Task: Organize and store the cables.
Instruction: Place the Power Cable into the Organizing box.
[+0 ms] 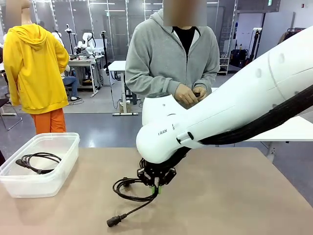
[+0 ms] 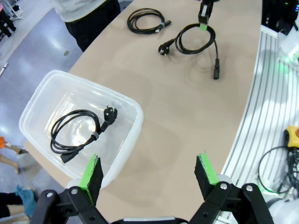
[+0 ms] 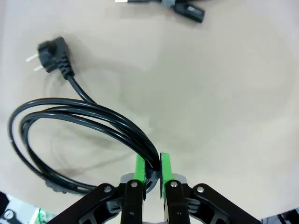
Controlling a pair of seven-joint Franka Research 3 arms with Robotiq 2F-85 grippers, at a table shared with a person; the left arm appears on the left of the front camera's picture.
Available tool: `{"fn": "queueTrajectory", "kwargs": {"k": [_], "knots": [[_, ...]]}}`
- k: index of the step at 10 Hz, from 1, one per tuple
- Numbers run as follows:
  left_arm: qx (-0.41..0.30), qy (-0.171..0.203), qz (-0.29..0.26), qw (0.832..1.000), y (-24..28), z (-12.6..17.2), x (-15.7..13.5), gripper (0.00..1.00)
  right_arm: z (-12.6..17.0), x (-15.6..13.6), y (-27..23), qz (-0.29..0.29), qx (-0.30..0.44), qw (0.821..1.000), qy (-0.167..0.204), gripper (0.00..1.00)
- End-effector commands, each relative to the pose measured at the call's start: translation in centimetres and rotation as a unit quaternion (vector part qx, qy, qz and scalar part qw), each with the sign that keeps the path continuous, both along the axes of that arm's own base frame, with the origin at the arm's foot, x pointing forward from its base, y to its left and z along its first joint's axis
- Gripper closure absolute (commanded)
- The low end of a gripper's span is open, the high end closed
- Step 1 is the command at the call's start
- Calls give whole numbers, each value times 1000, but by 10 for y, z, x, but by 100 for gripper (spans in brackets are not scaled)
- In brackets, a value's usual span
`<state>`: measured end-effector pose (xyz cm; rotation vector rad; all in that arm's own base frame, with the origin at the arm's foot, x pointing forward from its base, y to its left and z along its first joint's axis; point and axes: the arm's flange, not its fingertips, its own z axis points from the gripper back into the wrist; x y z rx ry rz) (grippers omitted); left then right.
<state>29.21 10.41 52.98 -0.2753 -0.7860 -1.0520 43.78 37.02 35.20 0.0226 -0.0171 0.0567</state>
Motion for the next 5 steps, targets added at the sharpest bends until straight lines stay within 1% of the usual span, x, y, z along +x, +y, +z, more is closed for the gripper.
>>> {"fn": "queueTrajectory", "kwargs": {"k": [1, 3, 4, 5], "knots": [[-3, 3, 5, 1000, -1, 0, 0, 0, -15, 1, 2, -22, 4, 1000, -10, 84], [-3, 3, 5, 1000, -1, 0, 0, 0, -29, -4, 0, -19, 2, 1000, 7, 84], [-3, 3, 5, 1000, -1, 0, 0, 0, -30, -6, -1, -19, 5, 1000, 9, 73], [-3, 3, 5, 1000, -1, 0, 0, 0, -28, -9, -2, -19, 9, 1000, 3, 61]]}}
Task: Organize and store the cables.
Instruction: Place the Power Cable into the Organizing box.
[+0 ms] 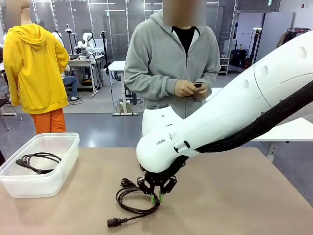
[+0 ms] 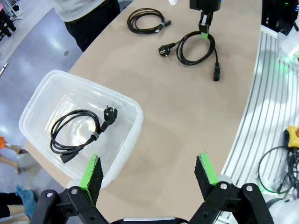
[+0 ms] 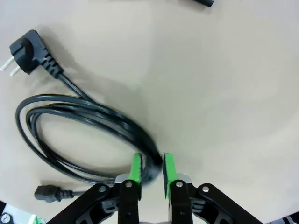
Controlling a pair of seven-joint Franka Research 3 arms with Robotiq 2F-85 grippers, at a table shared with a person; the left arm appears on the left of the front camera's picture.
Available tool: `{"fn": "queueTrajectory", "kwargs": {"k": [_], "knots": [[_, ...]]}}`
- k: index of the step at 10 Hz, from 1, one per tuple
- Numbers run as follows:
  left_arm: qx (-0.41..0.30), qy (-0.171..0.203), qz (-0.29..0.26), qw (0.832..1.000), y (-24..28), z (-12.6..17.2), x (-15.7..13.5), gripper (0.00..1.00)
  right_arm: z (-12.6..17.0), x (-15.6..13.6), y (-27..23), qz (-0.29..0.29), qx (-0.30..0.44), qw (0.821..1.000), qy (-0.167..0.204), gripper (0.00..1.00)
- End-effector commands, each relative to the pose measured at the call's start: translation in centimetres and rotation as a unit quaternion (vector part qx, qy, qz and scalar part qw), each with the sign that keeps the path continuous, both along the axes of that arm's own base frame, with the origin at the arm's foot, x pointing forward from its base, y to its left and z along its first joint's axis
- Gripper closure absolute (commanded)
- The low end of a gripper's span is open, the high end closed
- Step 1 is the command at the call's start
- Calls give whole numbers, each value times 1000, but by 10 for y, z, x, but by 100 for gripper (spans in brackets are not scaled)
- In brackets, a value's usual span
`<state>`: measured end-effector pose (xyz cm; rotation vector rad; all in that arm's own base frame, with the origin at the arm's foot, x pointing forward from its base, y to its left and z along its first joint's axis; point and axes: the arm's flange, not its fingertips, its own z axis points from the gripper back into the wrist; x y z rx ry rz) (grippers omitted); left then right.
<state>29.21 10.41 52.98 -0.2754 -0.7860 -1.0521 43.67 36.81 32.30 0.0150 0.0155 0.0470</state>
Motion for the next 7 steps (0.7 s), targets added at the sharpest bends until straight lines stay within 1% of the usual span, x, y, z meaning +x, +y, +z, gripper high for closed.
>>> {"fn": "queueTrajectory", "kwargs": {"k": [1, 2, 3, 4, 5, 6, 7], "knots": [[-3, 3, 5, 1000, -1, 0, 0, 0, 4, -7, -2, -13, 7, 1000, -19, 44], [-3, 3, 5, 1000, -1, 0, 0, 0, 5, -9, -3, -12, 9, 1000, -19, 32], [-3, 3, 5, 1000, -1, 0, 0, 0, 9, -11, -7, -11, 18, 1000, -19, 14], [-3, 3, 5, 1000, -1, 0, 0, 0, 13, -13, -12, -13, 23, 999, -23, 2], [-3, 3, 5, 1000, -1, 0, 0, 0, 20, -15, -19, 3, 31, 999, -22, 0], [-3, 3, 5, 1000, -1, 0, 0, 0, 30, -18, -30, 25, 42, 998, -31, 0], [-3, 3, 5, 1000, -1, 0, 0, 0, 44, -23, -48, 65, 54, 995, -44, 0]]}}
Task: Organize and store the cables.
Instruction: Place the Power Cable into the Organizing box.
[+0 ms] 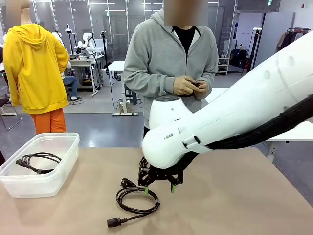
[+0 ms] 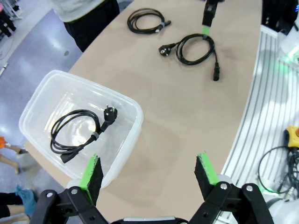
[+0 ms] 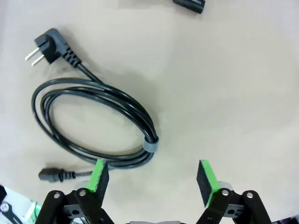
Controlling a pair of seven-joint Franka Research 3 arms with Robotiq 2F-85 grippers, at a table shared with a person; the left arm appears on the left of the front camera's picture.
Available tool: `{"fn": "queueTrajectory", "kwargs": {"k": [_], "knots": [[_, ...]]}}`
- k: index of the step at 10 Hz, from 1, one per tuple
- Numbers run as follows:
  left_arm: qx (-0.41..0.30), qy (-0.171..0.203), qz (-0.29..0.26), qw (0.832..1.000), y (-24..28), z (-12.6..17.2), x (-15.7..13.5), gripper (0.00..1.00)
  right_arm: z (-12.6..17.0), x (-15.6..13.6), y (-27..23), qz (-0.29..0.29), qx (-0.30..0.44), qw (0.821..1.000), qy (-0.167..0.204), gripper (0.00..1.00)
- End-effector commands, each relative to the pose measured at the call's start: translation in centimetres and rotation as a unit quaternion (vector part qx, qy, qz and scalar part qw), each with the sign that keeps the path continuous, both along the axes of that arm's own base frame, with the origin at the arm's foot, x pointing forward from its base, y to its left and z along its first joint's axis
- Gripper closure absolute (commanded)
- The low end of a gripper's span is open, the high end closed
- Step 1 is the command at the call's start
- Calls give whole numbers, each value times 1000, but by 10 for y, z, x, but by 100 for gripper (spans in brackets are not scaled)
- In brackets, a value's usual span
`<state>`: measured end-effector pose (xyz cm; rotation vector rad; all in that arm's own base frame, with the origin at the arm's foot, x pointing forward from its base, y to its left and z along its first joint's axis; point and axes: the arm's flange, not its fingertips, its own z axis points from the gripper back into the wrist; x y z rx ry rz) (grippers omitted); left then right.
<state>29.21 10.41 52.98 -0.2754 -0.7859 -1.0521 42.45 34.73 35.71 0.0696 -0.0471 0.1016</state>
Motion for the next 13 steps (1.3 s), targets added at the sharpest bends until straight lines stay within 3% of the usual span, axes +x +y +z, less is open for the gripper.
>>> {"fn": "queueTrajectory", "kwargs": {"k": [1, 3, 4, 7, 9, 11, 12, 13], "knots": [[-3, 3, 5, 1000, -1, 0, 0, 0, 26, -18, -51, 77, 41, 995, -41, 0], [-3, 3, 5, 1000, -1, 0, 0, 0, 59, -32, -120, 162, 107, 980, -51, 0], [-3, 3, 5, 1000, -1, 0, 0, 0, 73, -42, -154, 184, 127, 971, -85, 0], [-3, 3, 5, 1000, -1, 0, 0, 0, 91, -76, -242, 255, 130, 949, -134, 0], [-3, 3, 5, 1000, -1, 0, 0, 0, 97, -103, -275, 266, 111, 939, -189, 0], [-3, 3, 5, 1000, -1, 0, 0, 0, 104, -130, -304, 276, 114, 929, -221, 0], [-3, 3, 5, 1000, -1, 0, 0, 0, 100, -124, -305, 255, 132, 933, -214, 0], [-3, 3, 5, 1000, -1, 0, 0, 0, 143, -72, -290, 266, 107, 936, -206, 0]]}}
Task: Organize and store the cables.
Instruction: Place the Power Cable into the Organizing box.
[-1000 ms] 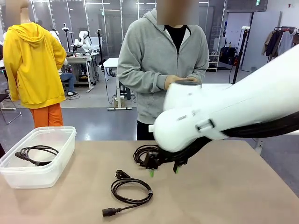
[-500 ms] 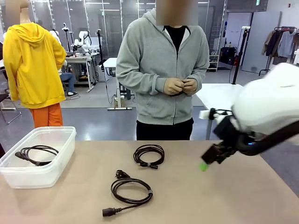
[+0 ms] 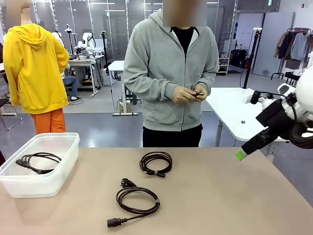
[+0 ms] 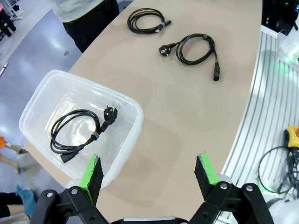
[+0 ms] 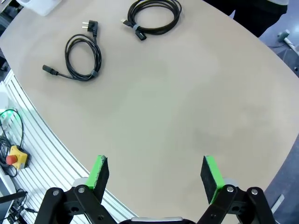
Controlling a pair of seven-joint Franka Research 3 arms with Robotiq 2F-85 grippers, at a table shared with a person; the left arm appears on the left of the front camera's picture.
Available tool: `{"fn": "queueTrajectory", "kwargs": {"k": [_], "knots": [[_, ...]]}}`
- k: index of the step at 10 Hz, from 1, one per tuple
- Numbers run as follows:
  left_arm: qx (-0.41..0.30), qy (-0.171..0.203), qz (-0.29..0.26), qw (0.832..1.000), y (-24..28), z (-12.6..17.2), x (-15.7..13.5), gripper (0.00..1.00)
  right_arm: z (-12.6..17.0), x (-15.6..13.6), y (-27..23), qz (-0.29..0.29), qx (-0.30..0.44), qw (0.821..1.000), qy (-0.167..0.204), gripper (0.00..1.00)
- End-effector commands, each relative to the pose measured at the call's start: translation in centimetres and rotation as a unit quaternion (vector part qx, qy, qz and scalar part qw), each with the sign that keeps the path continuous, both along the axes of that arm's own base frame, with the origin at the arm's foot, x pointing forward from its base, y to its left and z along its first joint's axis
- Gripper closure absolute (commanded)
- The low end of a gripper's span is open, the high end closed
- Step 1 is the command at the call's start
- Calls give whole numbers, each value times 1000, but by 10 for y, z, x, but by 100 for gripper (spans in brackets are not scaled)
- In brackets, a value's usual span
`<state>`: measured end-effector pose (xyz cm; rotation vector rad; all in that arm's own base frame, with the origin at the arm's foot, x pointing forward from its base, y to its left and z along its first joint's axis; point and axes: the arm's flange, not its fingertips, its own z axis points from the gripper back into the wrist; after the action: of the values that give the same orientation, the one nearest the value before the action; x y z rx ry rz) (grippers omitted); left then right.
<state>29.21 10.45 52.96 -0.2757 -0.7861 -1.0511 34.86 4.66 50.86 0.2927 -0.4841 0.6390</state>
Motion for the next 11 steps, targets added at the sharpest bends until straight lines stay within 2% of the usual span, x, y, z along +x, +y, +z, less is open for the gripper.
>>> {"fn": "queueTrajectory", "kwargs": {"k": [1, 6, 7, 8, 9, 10, 11], "knots": [[-3, 3, 5, 1000, -1, 0, 0, 0, -8, 4, 11, 6, -12, 1000, 7, 0], [0, 0, 0, 1000, 0, 0, 0, 0, -8, 4, 11, 6, -12, 1000, 7, 0], [11, -29, -44, 999, -17, 9, -12, 0, -8, 3, 9, 9, -7, 1000, 10, 0], [33, -17, -60, 998, -48, 10, -3, 0, -9, -5, -18, 17, 2, 1000, -3, 0], [14, -4, -100, 995, -85, 10, 13, 0, -14, -19, -48, 33, 3, 999, -19, 0], [15, 27, -145, 989, -126, 6, 27, 0, -17, -35, -83, 50, 40, 998, -26, 0], [15, 42, -178, 983, -164, 7, 40, 0, -22, -52, -122, 42, 74, 996, -39, 0]]}}
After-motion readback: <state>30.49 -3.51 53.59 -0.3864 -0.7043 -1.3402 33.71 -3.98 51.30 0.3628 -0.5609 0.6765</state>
